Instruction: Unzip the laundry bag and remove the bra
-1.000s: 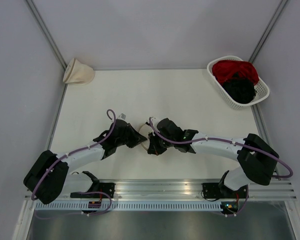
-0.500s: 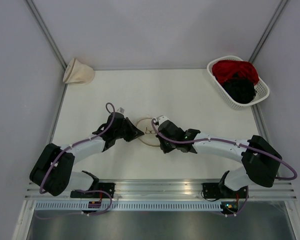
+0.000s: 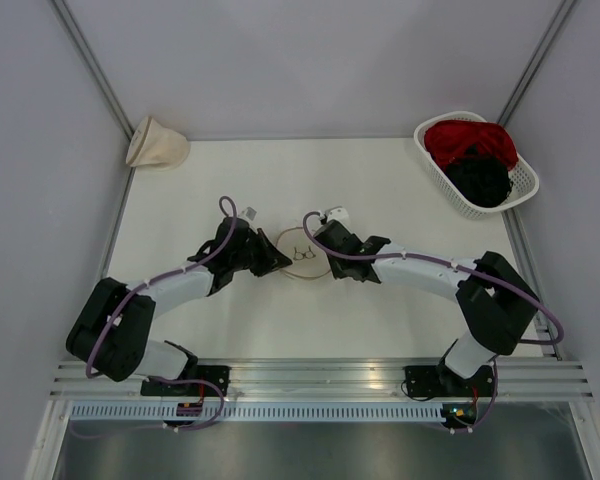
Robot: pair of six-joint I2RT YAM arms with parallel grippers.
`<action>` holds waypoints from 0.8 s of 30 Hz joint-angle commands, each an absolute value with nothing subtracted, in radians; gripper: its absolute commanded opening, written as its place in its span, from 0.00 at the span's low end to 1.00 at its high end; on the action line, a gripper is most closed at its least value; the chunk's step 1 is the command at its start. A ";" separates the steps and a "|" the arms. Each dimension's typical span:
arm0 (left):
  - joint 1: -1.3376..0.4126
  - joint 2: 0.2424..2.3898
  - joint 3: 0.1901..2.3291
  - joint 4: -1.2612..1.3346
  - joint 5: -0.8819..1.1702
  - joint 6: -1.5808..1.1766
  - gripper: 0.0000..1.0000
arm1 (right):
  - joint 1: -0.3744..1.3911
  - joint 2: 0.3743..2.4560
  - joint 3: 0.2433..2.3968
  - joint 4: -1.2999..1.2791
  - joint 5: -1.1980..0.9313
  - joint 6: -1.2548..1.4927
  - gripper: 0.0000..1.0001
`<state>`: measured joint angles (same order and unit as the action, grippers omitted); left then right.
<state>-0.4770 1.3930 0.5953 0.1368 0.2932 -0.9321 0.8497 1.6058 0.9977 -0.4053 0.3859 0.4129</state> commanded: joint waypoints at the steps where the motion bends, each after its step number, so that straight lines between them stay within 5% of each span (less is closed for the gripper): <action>1: -0.466 1.422 0.638 0.141 0.363 -0.831 0.02 | 0.795 1.658 1.046 -0.434 0.514 0.362 0.01; 8: -0.460 1.523 0.733 0.120 0.476 -0.758 0.02 | 0.761 1.700 1.112 -0.402 0.448 0.318 0.01; 9: -0.460 1.523 0.736 0.117 0.466 -0.765 0.09 | 0.759 1.694 1.109 -0.402 0.439 0.318 0.01; 10: -0.456 1.514 0.733 0.120 0.444 -0.773 0.34 | 0.761 1.678 1.106 -0.394 0.424 0.314 0.00; 12: -0.454 1.485 0.715 0.117 0.405 -0.801 0.58 | 0.761 1.661 1.089 -0.391 0.399 0.311 0.00; 16: -0.456 1.315 0.670 0.046 0.261 -0.850 0.73 | 0.761 1.614 1.057 -0.377 0.322 0.311 0.01; 24: -0.497 0.952 0.500 -0.132 0.155 -1.035 0.82 | 0.765 1.543 0.996 -0.321 0.065 0.331 0.00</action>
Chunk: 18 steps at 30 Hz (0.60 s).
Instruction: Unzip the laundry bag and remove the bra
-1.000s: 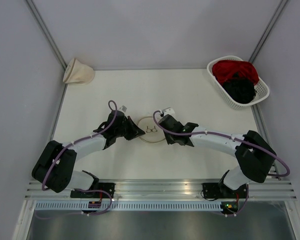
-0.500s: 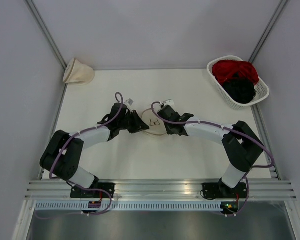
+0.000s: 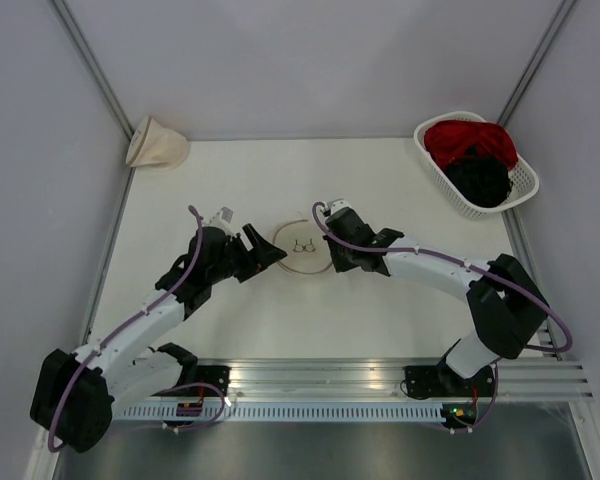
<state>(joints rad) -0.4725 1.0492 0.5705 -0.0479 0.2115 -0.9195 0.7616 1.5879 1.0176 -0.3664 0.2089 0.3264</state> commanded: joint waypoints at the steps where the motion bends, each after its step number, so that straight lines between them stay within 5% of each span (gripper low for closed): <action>1: -0.517 0.922 0.482 -0.133 0.153 -1.055 0.83 | 0.768 1.526 0.988 -0.299 -0.031 0.331 0.00; 7: -0.598 0.867 0.400 -0.132 0.155 -1.155 0.86 | 0.854 1.502 0.960 -0.209 -0.342 0.350 0.00; 18: -0.637 1.084 0.426 0.029 0.081 -1.190 0.86 | 0.962 1.575 0.976 -0.121 -0.396 0.408 0.00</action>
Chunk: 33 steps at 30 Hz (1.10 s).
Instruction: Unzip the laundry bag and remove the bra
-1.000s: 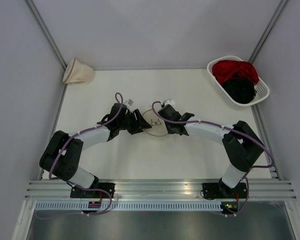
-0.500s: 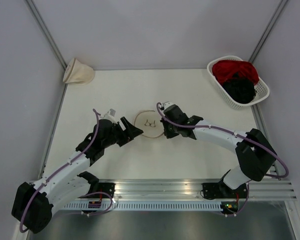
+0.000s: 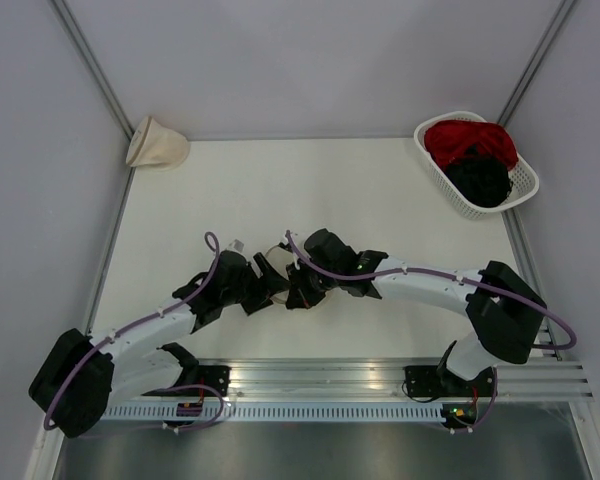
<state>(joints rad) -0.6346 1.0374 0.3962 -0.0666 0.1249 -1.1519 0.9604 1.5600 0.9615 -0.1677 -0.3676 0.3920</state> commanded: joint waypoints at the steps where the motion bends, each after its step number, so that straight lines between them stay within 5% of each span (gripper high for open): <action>1: -0.637 1.101 0.431 0.037 0.077 -1.192 0.86 | 0.963 1.574 0.973 -0.127 -0.393 0.408 0.01; 4: -0.637 1.167 0.448 0.084 0.081 -1.193 0.83 | 0.965 1.569 0.970 -0.144 -0.374 0.403 0.00; 9: -0.637 1.227 0.463 0.146 0.089 -1.193 0.59 | 0.965 1.557 0.968 -0.175 -0.342 0.396 0.00; 17: -0.637 1.233 0.480 0.135 0.069 -1.180 0.05 | 0.963 1.551 0.968 -0.216 -0.305 0.377 0.00; 33: -0.601 1.269 0.523 0.097 0.100 -1.091 0.02 | 0.965 1.588 0.996 -0.481 0.079 0.340 0.00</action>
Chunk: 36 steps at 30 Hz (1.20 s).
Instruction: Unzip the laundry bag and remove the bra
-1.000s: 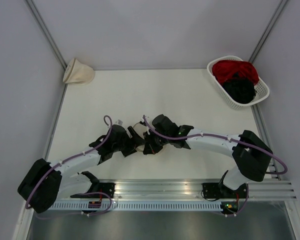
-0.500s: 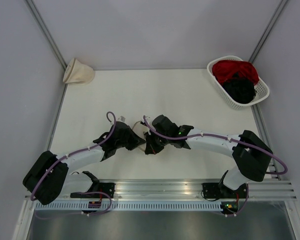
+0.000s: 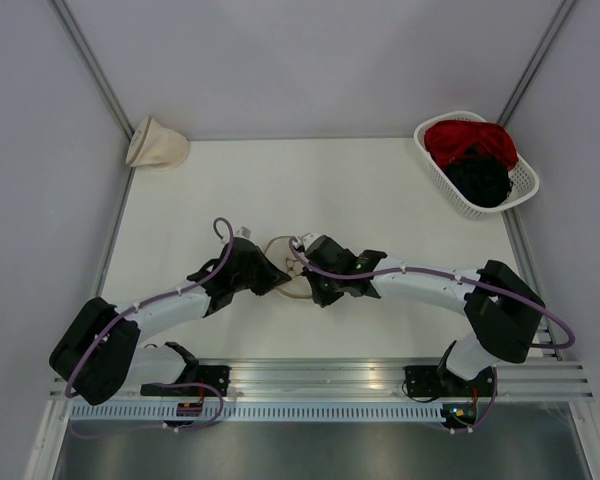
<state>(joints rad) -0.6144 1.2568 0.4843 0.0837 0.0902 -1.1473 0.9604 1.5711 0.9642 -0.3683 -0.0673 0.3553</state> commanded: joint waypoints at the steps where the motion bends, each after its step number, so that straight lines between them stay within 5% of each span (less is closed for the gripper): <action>1: -0.600 1.273 0.528 0.098 0.106 -1.083 0.02 | 0.965 1.595 1.005 -0.492 0.153 0.342 0.01; 7: -0.598 1.281 0.529 0.103 0.133 -1.055 0.02 | 0.919 1.667 1.051 -0.545 0.374 0.391 0.00; 20: -0.597 1.285 0.532 0.106 0.170 -1.031 0.03 | 0.848 1.658 1.138 -0.502 0.515 0.403 0.00; 22: -0.597 1.275 0.528 0.107 0.167 -1.034 0.32 | 0.848 1.651 1.134 -0.503 0.514 0.397 0.00; 24: -0.597 1.244 0.520 0.097 0.149 -1.043 0.73 | 0.850 1.638 1.124 -0.509 0.503 0.385 0.01; 25: -0.597 1.230 0.520 0.084 0.138 -1.045 0.79 | 0.850 1.635 1.121 -0.514 0.502 0.382 0.00; 28: -0.597 1.155 0.509 0.023 0.075 -1.049 0.92 | 0.848 1.620 1.106 -0.520 0.471 0.362 0.19; 29: -0.597 1.131 0.508 0.006 0.048 -1.051 0.94 | 0.850 1.617 1.101 -0.522 0.459 0.353 0.35; 32: -0.597 1.033 0.499 -0.092 0.005 -1.055 0.95 | 0.854 1.595 1.083 -0.528 0.404 0.322 0.58; 36: -0.595 0.847 0.465 -0.208 -0.113 -1.080 0.95 | 0.882 1.539 1.074 -0.548 0.338 0.299 0.71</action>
